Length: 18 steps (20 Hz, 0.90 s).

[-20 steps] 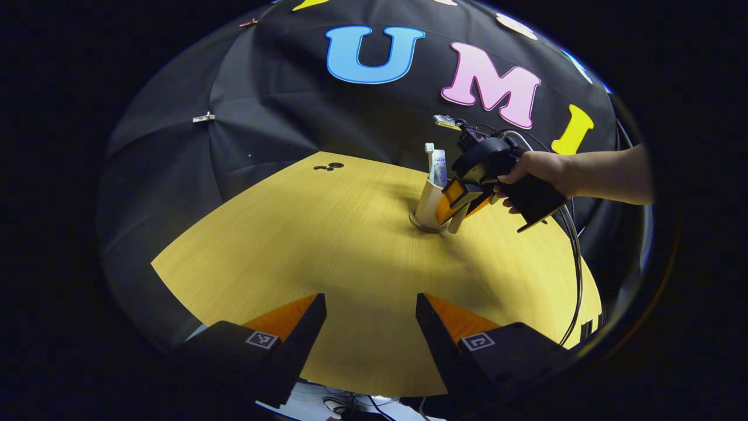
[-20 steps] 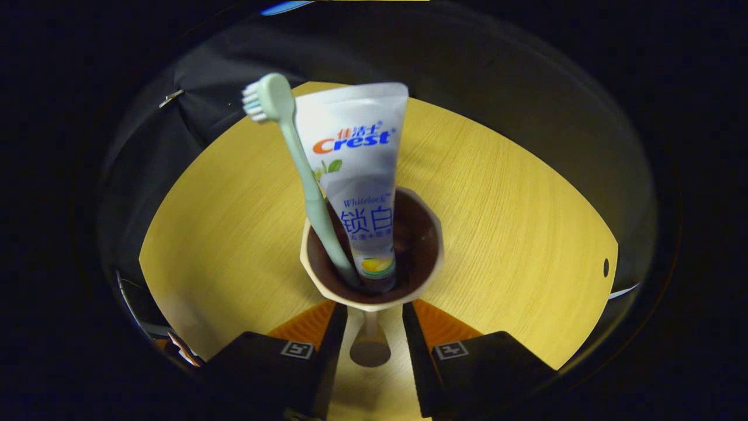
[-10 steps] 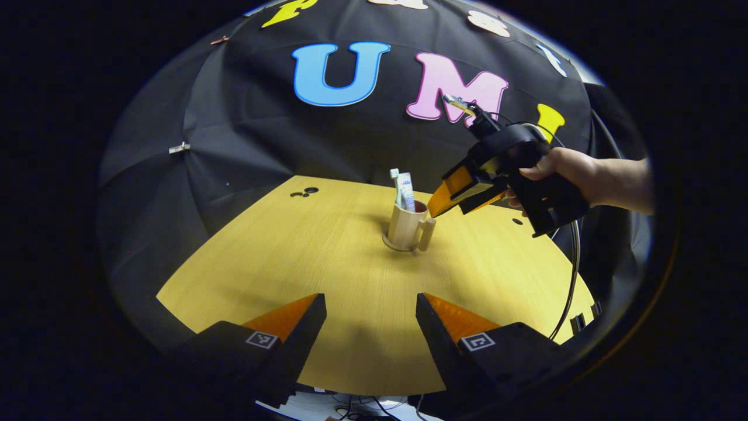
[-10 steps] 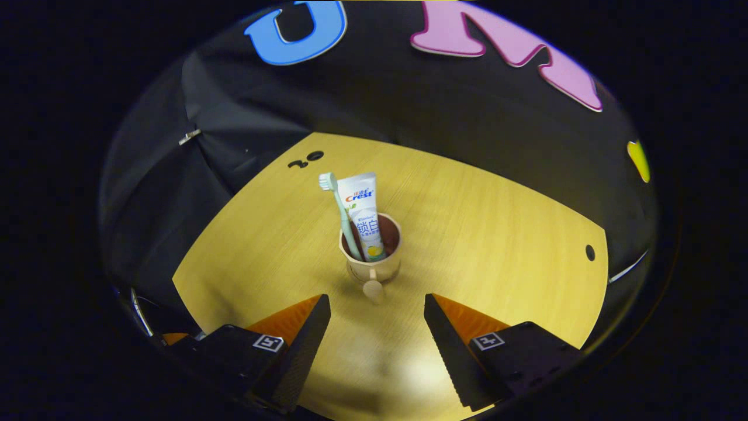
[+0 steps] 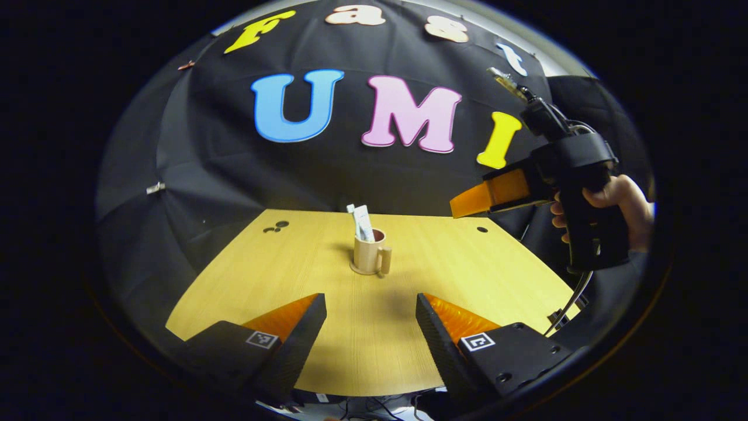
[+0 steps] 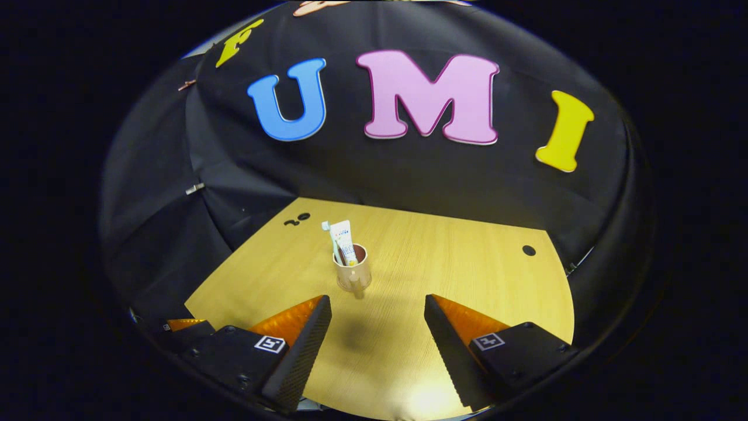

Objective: Put the toothbrush and toothpaste on the desktop into the cup, then pick up the cup and place it on the coaster on the desktop.

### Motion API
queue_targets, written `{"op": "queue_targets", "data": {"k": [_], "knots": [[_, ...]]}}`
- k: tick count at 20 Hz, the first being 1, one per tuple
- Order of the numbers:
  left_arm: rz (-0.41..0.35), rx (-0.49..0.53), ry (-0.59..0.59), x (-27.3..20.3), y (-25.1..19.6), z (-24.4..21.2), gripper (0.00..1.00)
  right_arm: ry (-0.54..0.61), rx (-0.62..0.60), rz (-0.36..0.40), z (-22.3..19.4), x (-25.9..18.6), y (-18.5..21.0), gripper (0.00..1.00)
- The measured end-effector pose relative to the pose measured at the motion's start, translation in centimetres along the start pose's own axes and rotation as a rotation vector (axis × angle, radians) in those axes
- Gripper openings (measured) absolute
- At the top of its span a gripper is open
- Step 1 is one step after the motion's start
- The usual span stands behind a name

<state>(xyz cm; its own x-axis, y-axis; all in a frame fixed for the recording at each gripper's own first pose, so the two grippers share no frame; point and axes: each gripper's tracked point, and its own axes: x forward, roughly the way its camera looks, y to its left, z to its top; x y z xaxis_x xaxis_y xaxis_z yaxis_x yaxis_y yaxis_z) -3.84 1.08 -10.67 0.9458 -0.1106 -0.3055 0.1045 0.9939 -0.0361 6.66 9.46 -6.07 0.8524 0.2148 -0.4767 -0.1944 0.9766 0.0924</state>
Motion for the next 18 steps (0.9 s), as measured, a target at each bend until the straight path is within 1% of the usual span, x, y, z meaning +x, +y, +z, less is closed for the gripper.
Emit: {"op": "queue_targets", "data": {"k": [3,5,7,8,9,10,12,14,15,17,18], "knots": [[-0.020,0.052,-0.047,-2.2,-1.0,1.2,0.98,-0.100,0.037,-0.028,-0.8,-5.3,0.6,0.99],[-0.012,0.062,-0.086,-3.9,-1.0,2.1,0.98,-0.140,0.014,-0.064,-2.5,-7.7,0.9,0.98],[0.012,0.020,-0.131,-4.9,-0.6,2.7,0.98,-0.176,0.004,-0.098,-3.6,-9.9,1.0,0.98],[0.016,-0.017,-0.149,-5.5,-0.6,3.3,0.97,-0.197,0.023,-0.110,-3.9,-10.7,1.3,0.99],[0.013,-0.027,-0.170,-5.9,-0.6,3.9,0.97,-0.217,0.049,-0.124,-4.1,-11.6,1.5,0.99],[0.020,-0.020,-0.183,-6.3,-0.4,4.4,0.98,-0.234,0.064,-0.130,-4.5,-12.1,1.7,0.98],[0.028,-0.010,-0.183,-6.6,0.2,4.7,0.97,-0.242,0.056,-0.148,-5.3,-12.4,1.8,0.98],[0.002,-0.018,-0.191,-7.0,-0.3,5.4,0.98,-0.266,0.062,-0.172,-4.9,-12.9,1.6,0.99],[0.000,-0.014,-0.204,-7.2,-0.2,6.0,0.98,-0.292,0.070,-0.169,-4.4,-13.4,1.9,0.98],[0.016,0.007,-0.236,-7.7,0.3,7.1,0.97,-0.328,0.074,-0.174,-4.0,-14.0,2.1,0.98],[0.027,0.026,-0.249,-7.9,0.5,7.5,0.97,-0.324,0.074,-0.179,-4.3,-13.9,2.0,0.98]]}}
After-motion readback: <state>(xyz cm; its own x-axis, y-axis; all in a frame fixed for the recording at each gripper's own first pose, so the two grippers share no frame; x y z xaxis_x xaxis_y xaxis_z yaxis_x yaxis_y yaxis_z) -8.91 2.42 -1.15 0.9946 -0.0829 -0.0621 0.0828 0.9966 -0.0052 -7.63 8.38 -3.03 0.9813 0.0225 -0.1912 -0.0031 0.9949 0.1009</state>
